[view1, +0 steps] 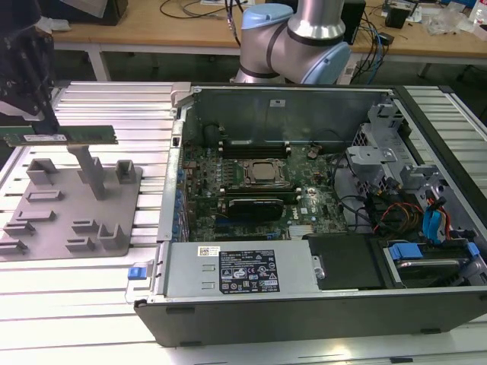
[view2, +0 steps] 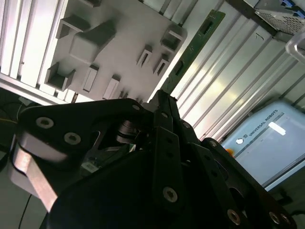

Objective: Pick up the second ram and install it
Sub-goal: 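Pick up the second ram and move it above second insertion slot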

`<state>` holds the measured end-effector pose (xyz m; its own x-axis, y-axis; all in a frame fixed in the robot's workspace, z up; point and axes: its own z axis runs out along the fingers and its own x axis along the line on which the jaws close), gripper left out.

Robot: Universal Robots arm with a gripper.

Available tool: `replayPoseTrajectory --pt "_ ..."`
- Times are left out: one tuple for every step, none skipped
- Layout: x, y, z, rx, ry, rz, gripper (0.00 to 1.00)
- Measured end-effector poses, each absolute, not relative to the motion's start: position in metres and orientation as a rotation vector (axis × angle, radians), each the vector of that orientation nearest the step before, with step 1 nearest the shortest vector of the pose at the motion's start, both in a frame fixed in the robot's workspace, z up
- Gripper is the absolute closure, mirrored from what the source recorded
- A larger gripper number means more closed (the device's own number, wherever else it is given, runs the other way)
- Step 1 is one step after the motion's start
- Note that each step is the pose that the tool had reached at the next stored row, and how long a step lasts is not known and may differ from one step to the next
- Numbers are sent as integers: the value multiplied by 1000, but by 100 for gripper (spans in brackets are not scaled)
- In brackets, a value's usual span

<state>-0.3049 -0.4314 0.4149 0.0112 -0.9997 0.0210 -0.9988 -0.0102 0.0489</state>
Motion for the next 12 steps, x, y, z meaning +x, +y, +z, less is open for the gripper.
replayPoseTrajectory --pt "-302 -431 415 2198 -2175 -30 91" --pt "-299 -431 415 2198 -2175 -30 91" --pt "-296 -431 415 2197 -2175 -30 91" --pt "-295 -431 415 2197 -2176 -30 91" --pt "-293 -431 415 2197 -2176 -30 91" --pt "-286 -431 415 2195 -2178 -30 91" --pt "-283 -431 415 2194 -2179 -31 91" --pt "-281 -431 415 2193 -2180 -31 91" --pt "-276 -431 414 2191 -2181 -31 91" --pt "-271 -431 414 2188 -2184 -31 91" --pt "-266 -431 414 2186 -2186 -31 91" --pt "-262 -431 414 2184 -2188 -31 91"
